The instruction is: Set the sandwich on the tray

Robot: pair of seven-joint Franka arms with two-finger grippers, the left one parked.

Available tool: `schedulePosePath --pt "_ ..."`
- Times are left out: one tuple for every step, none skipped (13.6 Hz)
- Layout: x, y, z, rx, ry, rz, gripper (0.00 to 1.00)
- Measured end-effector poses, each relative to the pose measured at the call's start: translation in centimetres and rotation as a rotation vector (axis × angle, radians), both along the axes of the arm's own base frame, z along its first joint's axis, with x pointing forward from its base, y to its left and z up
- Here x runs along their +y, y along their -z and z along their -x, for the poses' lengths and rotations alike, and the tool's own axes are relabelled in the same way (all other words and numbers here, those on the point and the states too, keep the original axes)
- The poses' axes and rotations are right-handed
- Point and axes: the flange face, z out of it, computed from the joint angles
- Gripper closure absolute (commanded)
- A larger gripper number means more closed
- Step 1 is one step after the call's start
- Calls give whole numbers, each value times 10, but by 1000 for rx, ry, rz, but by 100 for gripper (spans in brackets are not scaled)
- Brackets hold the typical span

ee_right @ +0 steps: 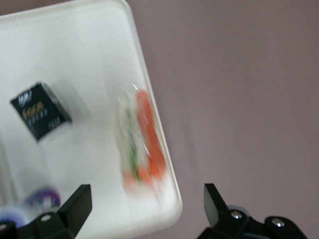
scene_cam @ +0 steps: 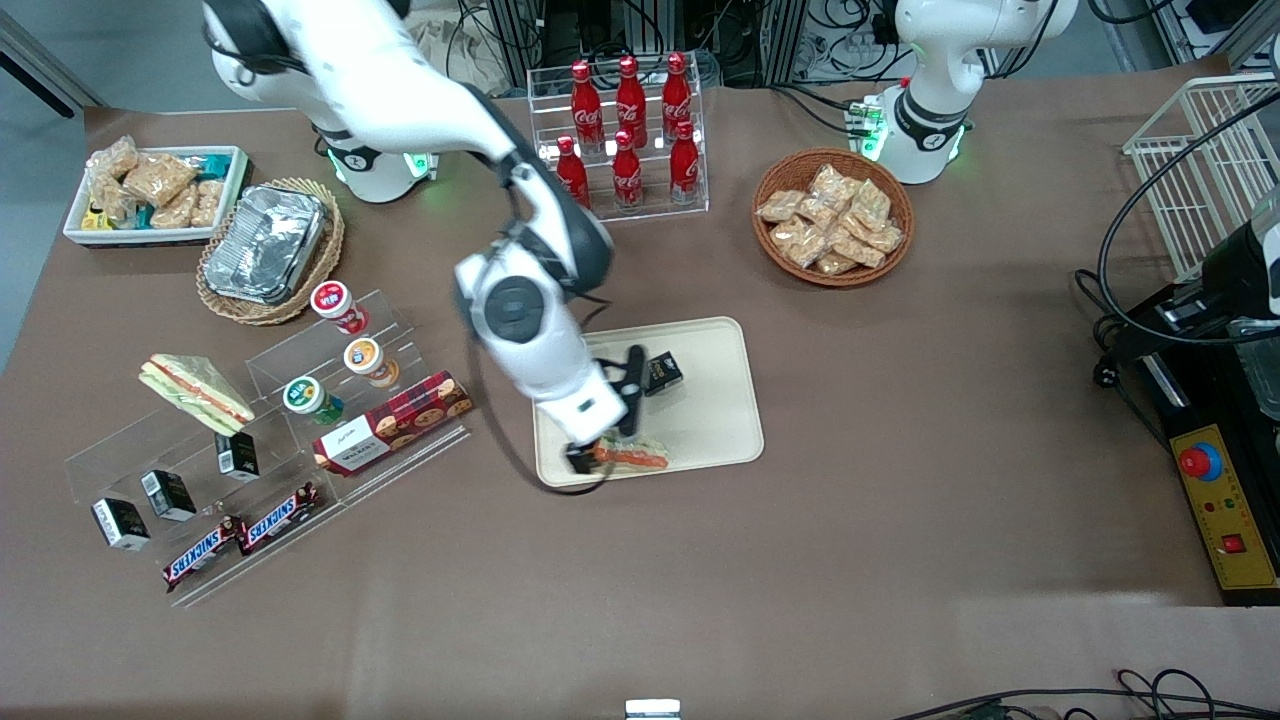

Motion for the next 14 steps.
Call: schedulePosePath --pt "-34 -23 -12 22 46 1 0" --pt "-70 -44 -23 43 93 0 0" --pt "-106 -63 -32 56 139 -5 0" --pt "-139 -80 -39 65 185 -10 0" --pt "-175 -94 -45 78 240 -14 0" --pt "-209 -105 -49 92 312 -20 0" --pt "-243 -115 -52 111 404 -25 0" --pt "-274 -123 -52 134 502 -30 0" --pt "-300 -130 -49 165 587 -31 0" --pt "-320 -135 -45 196 644 -28 0" --pt "-333 -141 -39 224 684 -27 0" --pt "-342 -147 -32 239 711 -29 0" --pt "-352 -154 -23 245 732 -27 0" --pt "-364 -163 -12 242 754 -19 0"
